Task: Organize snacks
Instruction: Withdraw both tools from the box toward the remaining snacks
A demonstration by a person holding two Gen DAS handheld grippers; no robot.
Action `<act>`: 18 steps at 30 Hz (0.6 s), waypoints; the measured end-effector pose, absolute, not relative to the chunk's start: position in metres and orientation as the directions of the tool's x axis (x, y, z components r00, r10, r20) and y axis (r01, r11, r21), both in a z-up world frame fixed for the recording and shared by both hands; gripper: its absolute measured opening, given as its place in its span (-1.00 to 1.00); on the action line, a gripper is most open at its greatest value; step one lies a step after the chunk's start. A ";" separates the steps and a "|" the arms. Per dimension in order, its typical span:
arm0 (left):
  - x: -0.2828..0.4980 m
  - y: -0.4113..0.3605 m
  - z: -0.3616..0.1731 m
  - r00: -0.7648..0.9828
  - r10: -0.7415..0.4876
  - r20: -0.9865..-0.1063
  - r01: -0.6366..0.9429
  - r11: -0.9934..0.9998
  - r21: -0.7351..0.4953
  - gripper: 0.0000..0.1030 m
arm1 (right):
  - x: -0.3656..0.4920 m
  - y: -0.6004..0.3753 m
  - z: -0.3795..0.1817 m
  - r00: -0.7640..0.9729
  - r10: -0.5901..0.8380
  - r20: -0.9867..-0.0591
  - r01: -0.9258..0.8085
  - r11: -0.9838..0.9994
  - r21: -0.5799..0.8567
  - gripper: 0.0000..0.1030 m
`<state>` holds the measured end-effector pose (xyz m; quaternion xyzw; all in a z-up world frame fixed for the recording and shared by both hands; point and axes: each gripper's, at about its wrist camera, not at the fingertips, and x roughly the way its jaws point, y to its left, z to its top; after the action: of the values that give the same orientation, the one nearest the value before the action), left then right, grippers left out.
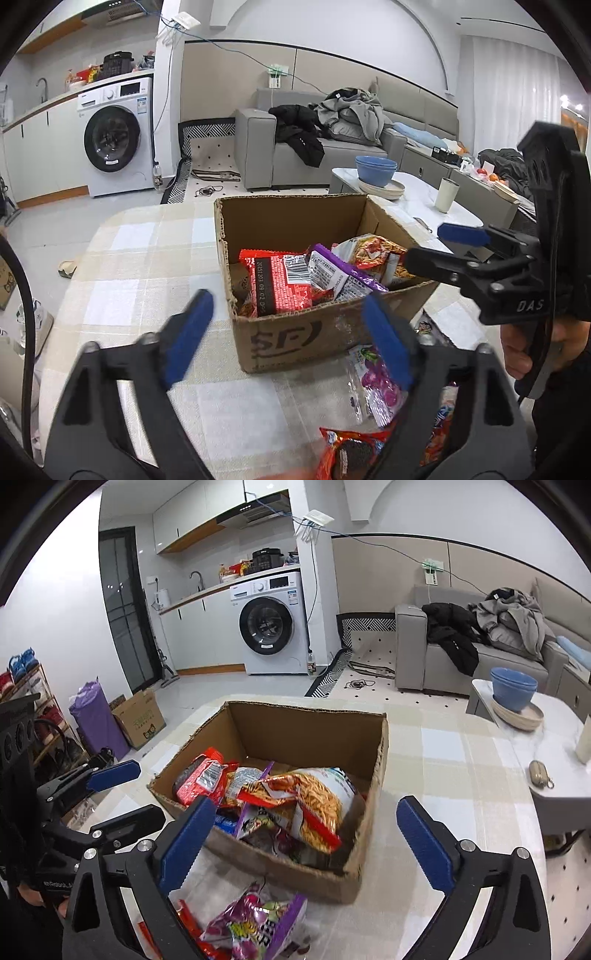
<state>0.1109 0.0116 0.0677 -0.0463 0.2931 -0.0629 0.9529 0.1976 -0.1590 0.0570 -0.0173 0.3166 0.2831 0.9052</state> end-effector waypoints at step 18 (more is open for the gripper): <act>0.065 0.011 0.060 0.786 -0.113 -0.608 0.068 0.993 -0.097 0.98 | 0.130 -0.189 0.048 0.586 0.524 -0.618 -0.526 0.826 0.202 0.99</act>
<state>0.0646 0.0108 0.0597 -0.0347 0.3235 -0.0479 0.9444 0.1297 -0.1888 0.0481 -0.0011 0.3468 0.2947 0.8905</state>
